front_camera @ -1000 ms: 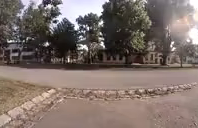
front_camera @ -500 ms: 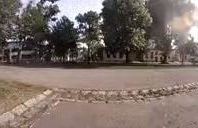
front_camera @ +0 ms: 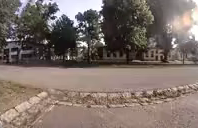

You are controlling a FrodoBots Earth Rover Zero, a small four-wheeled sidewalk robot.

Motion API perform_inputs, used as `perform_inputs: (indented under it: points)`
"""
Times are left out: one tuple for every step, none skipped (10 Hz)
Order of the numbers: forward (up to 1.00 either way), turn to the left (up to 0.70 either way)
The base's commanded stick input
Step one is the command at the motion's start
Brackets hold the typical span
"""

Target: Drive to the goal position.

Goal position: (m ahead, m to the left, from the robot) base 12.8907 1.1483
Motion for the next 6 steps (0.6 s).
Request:
perform_inputs:
  points:
    - [0.44,0.02]
    - [0.44,0.02]
    - [0.44,0.02]
    - [0.44,0.02]
    - [0.44,0.02]
    - [0.44,0.02]
